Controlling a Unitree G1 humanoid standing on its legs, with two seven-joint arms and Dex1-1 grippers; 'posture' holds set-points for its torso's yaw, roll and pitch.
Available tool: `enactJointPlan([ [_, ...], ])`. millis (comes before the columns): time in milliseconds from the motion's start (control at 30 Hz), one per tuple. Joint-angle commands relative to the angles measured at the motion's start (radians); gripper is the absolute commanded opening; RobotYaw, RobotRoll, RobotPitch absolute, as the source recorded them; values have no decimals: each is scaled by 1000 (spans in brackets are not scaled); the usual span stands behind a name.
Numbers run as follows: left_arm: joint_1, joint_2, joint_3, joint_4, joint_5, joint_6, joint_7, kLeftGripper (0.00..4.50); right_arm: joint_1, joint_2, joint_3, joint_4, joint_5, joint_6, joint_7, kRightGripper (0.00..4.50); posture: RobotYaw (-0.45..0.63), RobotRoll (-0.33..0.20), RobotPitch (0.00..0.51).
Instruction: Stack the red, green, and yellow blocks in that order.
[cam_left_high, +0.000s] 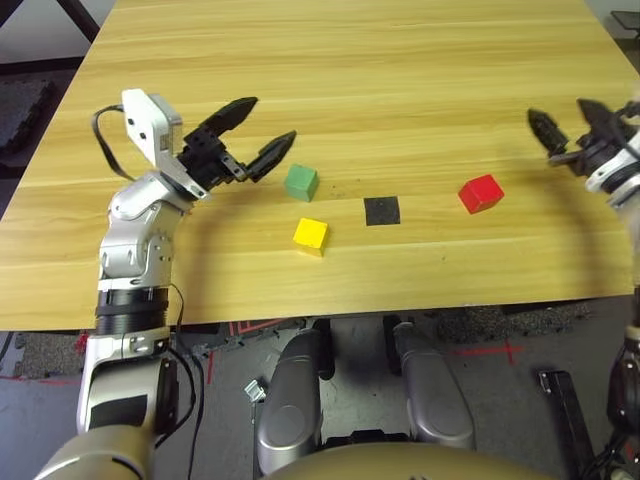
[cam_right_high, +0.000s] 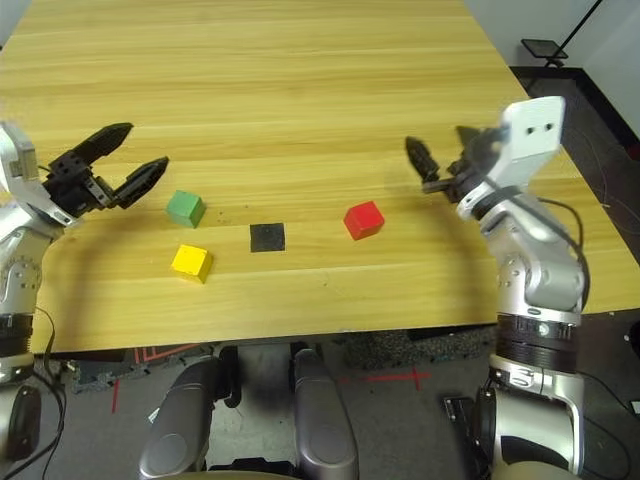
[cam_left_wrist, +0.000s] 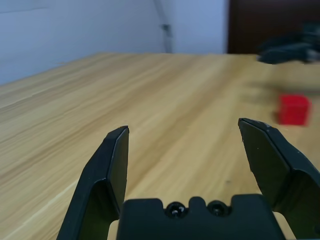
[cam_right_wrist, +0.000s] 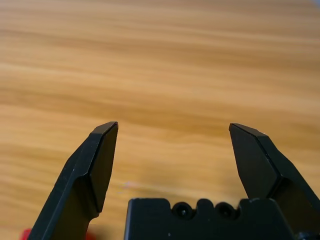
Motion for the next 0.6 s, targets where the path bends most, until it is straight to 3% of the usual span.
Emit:
enactJointPlan([
  [33,-35,0,-52,73,35,-49,-92,4459,49,30,54,-112,20,99,-14,4500,166,-27,300],
  [233,-58,-6,-94,127,61,-115,-186,4459,66,47,85,-197,33,171,5,4500,148,-34,292],
  [600,-11,-11,-92,124,68,-132,-200,4459,143,39,112,-327,32,269,25,4500,163,-46,297],
])
